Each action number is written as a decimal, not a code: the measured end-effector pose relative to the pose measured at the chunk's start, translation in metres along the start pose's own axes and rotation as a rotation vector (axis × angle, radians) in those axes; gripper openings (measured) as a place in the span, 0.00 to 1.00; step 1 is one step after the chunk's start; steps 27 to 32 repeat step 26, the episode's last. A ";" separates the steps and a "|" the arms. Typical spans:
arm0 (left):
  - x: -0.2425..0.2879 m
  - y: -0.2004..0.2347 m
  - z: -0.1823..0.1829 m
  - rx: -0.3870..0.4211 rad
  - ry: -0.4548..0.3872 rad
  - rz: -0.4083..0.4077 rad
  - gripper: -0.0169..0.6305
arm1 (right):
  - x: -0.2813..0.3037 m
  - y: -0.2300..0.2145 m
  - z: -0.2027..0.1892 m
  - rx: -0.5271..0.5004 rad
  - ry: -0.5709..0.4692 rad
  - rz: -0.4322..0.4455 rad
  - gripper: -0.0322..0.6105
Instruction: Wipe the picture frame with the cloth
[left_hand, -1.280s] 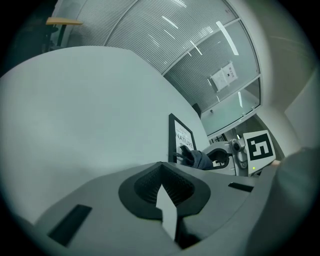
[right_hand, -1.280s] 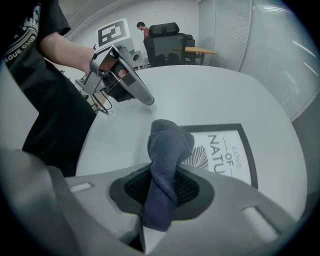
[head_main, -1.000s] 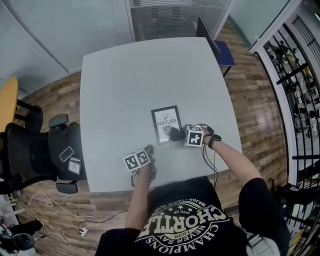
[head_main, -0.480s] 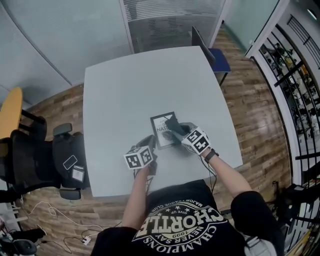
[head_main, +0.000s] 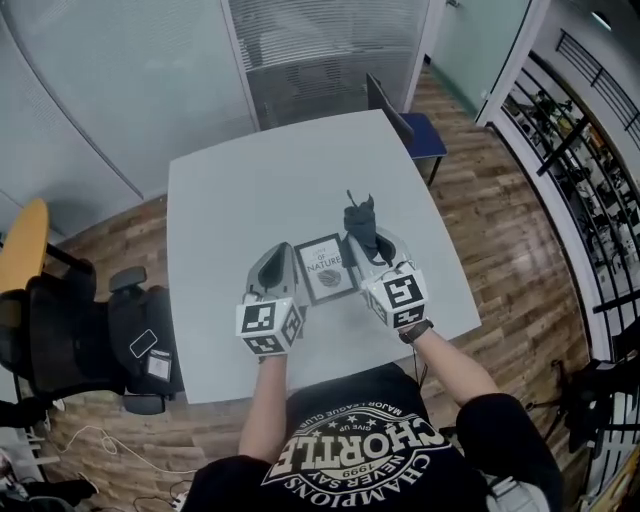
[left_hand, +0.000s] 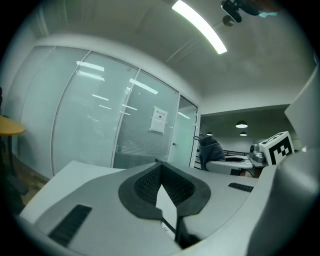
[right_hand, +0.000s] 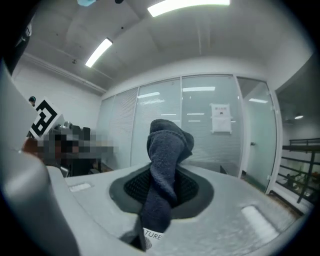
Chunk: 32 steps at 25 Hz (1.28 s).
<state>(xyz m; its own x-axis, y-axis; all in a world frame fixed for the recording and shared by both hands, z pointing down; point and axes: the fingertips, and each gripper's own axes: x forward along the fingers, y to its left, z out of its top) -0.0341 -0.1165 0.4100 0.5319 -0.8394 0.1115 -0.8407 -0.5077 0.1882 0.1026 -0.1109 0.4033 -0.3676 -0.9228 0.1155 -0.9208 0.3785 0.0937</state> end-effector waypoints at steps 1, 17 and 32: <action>-0.005 -0.003 0.006 0.030 -0.015 0.006 0.03 | -0.008 -0.003 0.007 -0.007 -0.015 -0.036 0.18; -0.066 -0.035 -0.003 0.057 -0.044 -0.011 0.03 | -0.086 0.008 0.000 0.009 -0.016 -0.173 0.18; -0.102 -0.032 -0.011 0.042 -0.037 0.005 0.03 | -0.104 0.038 0.002 0.003 -0.026 -0.166 0.18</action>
